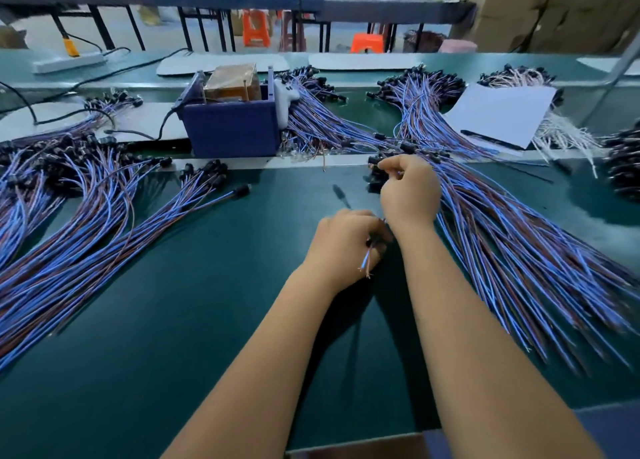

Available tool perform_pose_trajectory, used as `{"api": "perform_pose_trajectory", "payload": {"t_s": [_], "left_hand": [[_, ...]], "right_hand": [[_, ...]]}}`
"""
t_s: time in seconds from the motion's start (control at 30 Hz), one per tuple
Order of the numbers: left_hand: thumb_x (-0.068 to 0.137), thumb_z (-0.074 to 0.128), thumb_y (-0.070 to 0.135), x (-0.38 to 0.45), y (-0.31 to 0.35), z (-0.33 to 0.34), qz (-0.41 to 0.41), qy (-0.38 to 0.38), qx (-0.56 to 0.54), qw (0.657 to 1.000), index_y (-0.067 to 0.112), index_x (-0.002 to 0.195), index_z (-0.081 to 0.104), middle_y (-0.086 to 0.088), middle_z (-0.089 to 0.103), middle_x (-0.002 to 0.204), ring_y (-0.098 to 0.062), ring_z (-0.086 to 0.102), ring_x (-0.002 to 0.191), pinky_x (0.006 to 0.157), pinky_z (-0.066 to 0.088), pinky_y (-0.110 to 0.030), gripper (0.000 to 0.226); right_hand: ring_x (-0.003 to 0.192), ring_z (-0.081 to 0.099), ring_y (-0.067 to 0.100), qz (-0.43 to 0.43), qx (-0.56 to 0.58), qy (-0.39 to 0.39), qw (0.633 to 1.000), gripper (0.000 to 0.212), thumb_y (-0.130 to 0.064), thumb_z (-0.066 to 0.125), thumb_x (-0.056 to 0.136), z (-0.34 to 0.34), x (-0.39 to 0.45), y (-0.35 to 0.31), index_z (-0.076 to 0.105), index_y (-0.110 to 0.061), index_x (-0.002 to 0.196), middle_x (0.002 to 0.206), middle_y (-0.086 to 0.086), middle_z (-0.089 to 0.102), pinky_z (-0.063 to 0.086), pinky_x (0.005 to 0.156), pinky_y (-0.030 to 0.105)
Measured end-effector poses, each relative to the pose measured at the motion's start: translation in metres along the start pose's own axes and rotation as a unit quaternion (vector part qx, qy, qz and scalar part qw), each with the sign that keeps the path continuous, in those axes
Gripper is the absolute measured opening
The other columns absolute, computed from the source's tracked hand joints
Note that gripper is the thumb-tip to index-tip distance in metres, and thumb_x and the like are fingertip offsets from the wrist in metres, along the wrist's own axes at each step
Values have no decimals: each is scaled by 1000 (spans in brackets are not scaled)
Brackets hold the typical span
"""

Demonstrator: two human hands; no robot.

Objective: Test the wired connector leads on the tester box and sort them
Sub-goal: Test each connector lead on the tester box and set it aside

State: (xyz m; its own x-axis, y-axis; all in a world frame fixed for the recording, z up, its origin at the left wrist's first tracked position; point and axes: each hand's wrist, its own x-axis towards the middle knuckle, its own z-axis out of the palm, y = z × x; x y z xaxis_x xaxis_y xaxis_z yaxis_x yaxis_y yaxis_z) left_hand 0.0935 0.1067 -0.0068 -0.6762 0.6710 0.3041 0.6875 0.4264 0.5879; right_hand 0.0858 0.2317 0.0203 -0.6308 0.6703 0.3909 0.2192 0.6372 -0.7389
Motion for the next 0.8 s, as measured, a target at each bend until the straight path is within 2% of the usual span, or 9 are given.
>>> {"api": "perform_pose_trajectory", "payload": {"t_s": [0.13, 0.2, 0.27, 0.37, 0.47, 0.53, 0.67, 0.73, 0.8], "left_hand": [[74, 55, -4, 15, 33, 21, 32, -77, -43, 996, 18, 114, 70, -1, 68, 116, -32, 57, 107, 88, 48, -42, 48], [72, 50, -9, 17, 38, 28, 26, -81, -83, 993, 19, 123, 66, -1, 66, 125, -28, 54, 116, 95, 47, -39, 60], [74, 44, -12, 15, 36, 30, -31, -31, -146, 988, 18, 125, 65, -3, 63, 129, -24, 52, 122, 100, 43, -32, 62], [78, 42, -10, 13, 27, 25, -138, 85, -168, 972, 17, 117, 68, -5, 60, 126, -23, 51, 118, 99, 43, -29, 55], [80, 45, -3, 10, 5, 8, -225, 186, -105, 951, 21, 108, 69, -4, 58, 122, -24, 50, 115, 88, 40, -26, 45], [84, 48, 3, 6, -15, -9, -257, 213, -37, 942, 22, 112, 67, -4, 55, 127, -26, 46, 116, 80, 32, -24, 39], [89, 49, 11, -4, -64, -46, -304, 187, 126, 926, 20, 136, 52, -1, 40, 150, -32, 35, 124, 90, 37, -36, 48], [91, 48, 13, -7, -83, -64, -345, 167, 151, 911, 16, 144, 42, -5, 34, 155, -36, 34, 128, 97, 36, -41, 54], [92, 46, 12, -7, -95, -72, -355, 165, 150, 908, 11, 145, 40, -11, 39, 150, -37, 39, 126, 92, 37, -42, 53]], "right_hand": [[101, 61, 31, -20, -93, 26, 995, 40, 5, 47, 86, -34, 18, 18, 72, -20, 104, 112, 5, 69, 41, 70, 32], [108, 57, 33, -2, -161, 39, 986, 42, 4, 47, 84, -47, 26, 25, 71, -19, 109, 118, 8, 65, 42, 82, 36], [119, 49, 32, 23, -207, 41, 977, 41, -1, 48, 85, -54, 28, 28, 67, -18, 117, 128, 9, 56, 35, 98, 38], [131, 37, 29, 29, -201, 32, 979, 39, -9, 49, 86, -42, 19, 16, 64, -19, 121, 139, 9, 46, 25, 110, 41], [129, 38, 26, -31, -165, -14, 986, 37, -12, 51, 86, -10, -1, -7, 64, -20, 120, 136, 8, 48, 25, 108, 40], [125, 43, 26, -65, -111, -93, 987, 37, -12, 51, 88, 18, -18, -25, 62, -19, 123, 132, 8, 50, 29, 102, 38], [123, 48, 29, -57, -25, -246, 967, 46, -10, 45, 92, 69, -52, -55, 48, -19, 137, 136, 10, 49, 34, 104, 41], [124, 46, 28, -53, -36, -252, 966, 48, -10, 45, 91, 85, -60, -63, 47, -21, 138, 135, 8, 50, 30, 102, 40], [124, 44, 26, -53, -53, -236, 969, 49, -10, 46, 89, 94, -62, -67, 49, -23, 136, 131, 6, 52, 28, 100, 40]]}}
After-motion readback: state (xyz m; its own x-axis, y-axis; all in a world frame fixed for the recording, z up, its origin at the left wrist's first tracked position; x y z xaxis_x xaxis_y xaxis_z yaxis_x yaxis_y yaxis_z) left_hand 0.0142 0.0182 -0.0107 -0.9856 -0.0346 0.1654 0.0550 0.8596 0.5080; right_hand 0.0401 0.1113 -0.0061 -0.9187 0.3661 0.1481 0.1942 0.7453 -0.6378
